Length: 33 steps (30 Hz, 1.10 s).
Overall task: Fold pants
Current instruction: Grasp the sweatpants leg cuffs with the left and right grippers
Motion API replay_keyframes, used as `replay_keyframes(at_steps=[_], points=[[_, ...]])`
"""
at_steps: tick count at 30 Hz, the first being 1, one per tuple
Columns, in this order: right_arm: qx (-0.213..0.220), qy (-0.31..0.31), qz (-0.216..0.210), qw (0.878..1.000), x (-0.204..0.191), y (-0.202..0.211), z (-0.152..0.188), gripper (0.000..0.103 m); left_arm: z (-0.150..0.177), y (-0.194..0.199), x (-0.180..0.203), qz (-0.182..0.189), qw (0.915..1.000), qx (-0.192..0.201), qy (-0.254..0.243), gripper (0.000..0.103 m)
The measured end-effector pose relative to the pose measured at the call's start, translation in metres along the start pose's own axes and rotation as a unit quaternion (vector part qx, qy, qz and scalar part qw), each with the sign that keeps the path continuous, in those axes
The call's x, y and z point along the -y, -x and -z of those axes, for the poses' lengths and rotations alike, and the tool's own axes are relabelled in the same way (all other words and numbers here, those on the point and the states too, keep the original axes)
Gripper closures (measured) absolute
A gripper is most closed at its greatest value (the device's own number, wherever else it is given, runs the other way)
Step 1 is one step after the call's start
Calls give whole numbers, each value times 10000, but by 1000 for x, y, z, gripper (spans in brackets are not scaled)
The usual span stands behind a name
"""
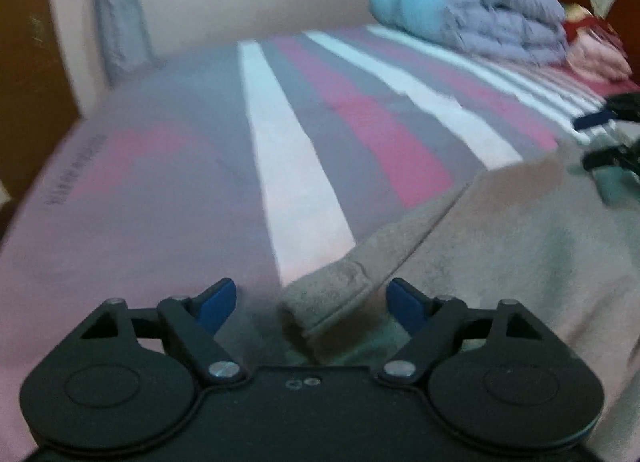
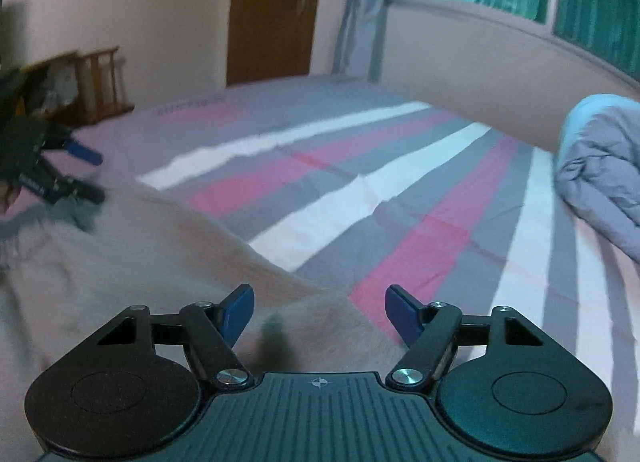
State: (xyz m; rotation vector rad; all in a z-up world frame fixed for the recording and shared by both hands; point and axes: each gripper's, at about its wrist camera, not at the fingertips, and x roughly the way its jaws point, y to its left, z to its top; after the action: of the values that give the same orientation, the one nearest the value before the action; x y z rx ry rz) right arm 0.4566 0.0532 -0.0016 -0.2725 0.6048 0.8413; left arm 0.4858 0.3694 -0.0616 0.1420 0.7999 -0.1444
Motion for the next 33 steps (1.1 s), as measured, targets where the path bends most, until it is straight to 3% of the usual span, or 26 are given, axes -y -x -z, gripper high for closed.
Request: replay_keyframes(at_steps=[3, 5, 6, 7, 8, 10, 11, 18, 21, 27, 30, 33], points=[[-333, -2, -127, 9994, 17, -24, 1, 30, 1, -15, -5, 243, 9997, -82, -43, 26], [-613, -10, -260, 9978, 27, -37, 6, 30, 4, -17, -8, 398, 9992, -4, -49, 34], [-704, -22, -319, 9970, 30, -42, 10, 30, 5, -16, -10, 552, 9984, 82, -48, 59], [-697, -43, -365, 9969, 31, -43, 12, 35, 5, -16, -10, 639, 9978, 165, -41, 68], [-688, -61, -445, 9966, 32, -43, 13, 60, 5, -13, -8, 591, 9979, 244, -96, 74], [-658, -174, -571, 9960, 32, -39, 12, 88, 7, -4, -6, 546, 9974, 455, -143, 85], [-615, -158, -576, 9963, 29, -34, 10, 93, 8, 5, -5, 507, 9967, 604, -184, 86], [156, 294, -232, 9992, -19, 63, -5, 94, 19, 101, 3, 530, 9846, 1604, -458, 88], [370, 642, -57, 9972, -48, 112, -7, 94, 31, 146, 18, 544, 9789, 1812, -767, 88], [586, 1185, 140, 9911, -114, 191, 22, 94, 78, 203, 47, 593, 9742, 1977, -912, 88], [493, 1260, 186, 9906, -147, 206, 52, 94, 111, 214, 60, 590, 9768, 1945, -680, 88], [357, 1026, 201, 9939, -171, 213, 92, 93, 147, 216, 72, 490, 9841, 1669, -351, 88]])
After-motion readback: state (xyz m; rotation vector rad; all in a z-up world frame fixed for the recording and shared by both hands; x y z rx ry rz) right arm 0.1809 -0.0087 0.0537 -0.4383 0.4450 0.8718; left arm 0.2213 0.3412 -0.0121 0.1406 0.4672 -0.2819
